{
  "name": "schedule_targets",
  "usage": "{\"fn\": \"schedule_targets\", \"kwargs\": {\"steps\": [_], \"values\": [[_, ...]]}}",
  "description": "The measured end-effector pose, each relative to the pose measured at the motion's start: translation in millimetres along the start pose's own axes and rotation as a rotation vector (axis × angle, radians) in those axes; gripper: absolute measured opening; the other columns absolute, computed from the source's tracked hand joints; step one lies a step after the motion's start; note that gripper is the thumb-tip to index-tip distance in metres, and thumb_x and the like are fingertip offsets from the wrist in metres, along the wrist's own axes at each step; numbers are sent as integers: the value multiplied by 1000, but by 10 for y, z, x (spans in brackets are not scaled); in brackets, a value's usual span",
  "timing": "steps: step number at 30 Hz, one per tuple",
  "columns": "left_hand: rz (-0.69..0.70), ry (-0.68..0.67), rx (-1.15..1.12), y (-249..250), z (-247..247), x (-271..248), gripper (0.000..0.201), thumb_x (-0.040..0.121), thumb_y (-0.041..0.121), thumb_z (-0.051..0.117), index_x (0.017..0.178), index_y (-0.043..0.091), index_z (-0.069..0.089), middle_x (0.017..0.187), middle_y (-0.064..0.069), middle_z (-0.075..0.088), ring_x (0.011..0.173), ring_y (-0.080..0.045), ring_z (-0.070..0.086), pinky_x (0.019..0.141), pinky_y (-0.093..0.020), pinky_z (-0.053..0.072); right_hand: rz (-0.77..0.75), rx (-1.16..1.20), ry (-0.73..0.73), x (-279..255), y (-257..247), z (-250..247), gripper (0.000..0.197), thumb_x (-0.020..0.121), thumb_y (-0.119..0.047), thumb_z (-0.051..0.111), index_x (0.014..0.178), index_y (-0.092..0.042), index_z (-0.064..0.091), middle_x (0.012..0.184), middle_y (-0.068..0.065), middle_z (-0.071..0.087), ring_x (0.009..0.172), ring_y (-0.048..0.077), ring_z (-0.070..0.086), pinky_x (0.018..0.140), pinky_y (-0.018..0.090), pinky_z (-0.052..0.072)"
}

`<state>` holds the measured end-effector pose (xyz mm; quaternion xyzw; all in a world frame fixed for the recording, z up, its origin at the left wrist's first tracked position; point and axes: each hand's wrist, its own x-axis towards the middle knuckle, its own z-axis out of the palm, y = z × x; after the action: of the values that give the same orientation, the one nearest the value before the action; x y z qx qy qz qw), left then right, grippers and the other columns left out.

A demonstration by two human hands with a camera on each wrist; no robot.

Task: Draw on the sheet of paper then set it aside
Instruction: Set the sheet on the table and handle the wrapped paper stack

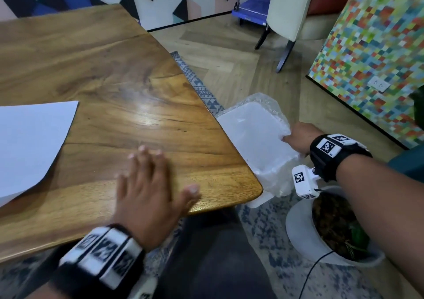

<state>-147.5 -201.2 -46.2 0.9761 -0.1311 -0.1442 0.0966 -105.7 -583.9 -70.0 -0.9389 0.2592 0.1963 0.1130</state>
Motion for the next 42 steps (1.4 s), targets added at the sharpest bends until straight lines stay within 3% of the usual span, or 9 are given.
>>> {"fn": "schedule_targets", "kwargs": {"steps": [6, 9, 16, 20, 23, 25, 33, 38, 42], "values": [[-70, -2, 116, -150, 118, 44, 120, 73, 95, -1, 162, 15, -4, 169, -16, -15, 155, -33, -15, 124, -55, -1, -3, -32, -9, -21, 28, 59, 43, 100, -43, 48, 75, -8, 50, 83, 12, 57, 79, 30, 59, 68, 30, 43], [26, 4, 88, 249, 157, 286, 121, 75, 96, 6, 161, 12, -8, 167, -19, -19, 153, -37, -21, 124, -56, -6, -5, -46, -5, -42, 22, 52, 42, 100, -42, 49, 88, -3, 55, 88, 13, 57, 80, 31, 59, 68, 31, 43], [451, -107, 12, 1040, 99, 368, 111, 84, 87, 34, 162, 20, -9, 166, -9, -27, 151, -27, -29, 124, -54, -8, 24, -84, 18, -3, 45, -34, 41, 99, -46, 48, 80, -9, 49, 90, 12, 54, 82, 30, 56, 71, 32, 44], [115, 58, 21, 93, -31, 266, 113, 73, 95, 11, 161, 24, 3, 170, -9, -12, 155, -31, -13, 123, -59, 1, 21, -79, 28, 6, 52, -55, 43, 97, -49, 49, 82, -9, 54, 90, 14, 59, 82, 33, 60, 74, 35, 50], [-195, 36, 33, -630, -96, 126, 116, 70, 94, 12, 161, 22, 3, 170, -10, -9, 156, -32, -9, 124, -58, 4, -4, -66, 18, 6, 10, -21, 43, 98, -44, 50, 98, -3, 61, 97, 17, 63, 85, 34, 63, 75, 36, 52], [-259, 48, 41, -756, -74, 101, 118, 72, 95, 14, 162, 20, -1, 170, -12, -11, 156, -32, -11, 124, -55, 1, -12, -58, 4, 1, -37, 8, 44, 99, -42, 50, 98, 1, 62, 96, 18, 64, 81, 33, 62, 72, 35, 50], [-165, 70, 19, -124, -62, 695, 110, 82, 90, 16, 163, 17, -1, 169, -16, -14, 154, -40, -14, 124, -58, -3, -7, -42, -2, -86, -179, -24, 43, 100, -40, 50, 69, -10, 48, 86, 14, 55, 79, 29, 56, 70, 31, 42], [81, -49, 1, 493, -16, 616, 104, 86, 86, 18, 163, 18, -1, 167, -17, -18, 153, -41, -17, 124, -59, -2, 3, -26, 13, -98, -228, -118, 42, 99, -39, 52, 68, -11, 46, 70, 7, 51, 75, 30, 58, 67, 31, 45], [149, -147, -95, 574, -298, 726, 103, 86, 85, 32, 162, 18, 13, 169, -16, -4, 156, -37, -2, 123, -59, 13, -14, -34, 16, -69, -244, -175, 39, 99, -41, 51, 88, -4, 55, 85, 12, 58, 78, 30, 59, 69, 33, 47]]}}
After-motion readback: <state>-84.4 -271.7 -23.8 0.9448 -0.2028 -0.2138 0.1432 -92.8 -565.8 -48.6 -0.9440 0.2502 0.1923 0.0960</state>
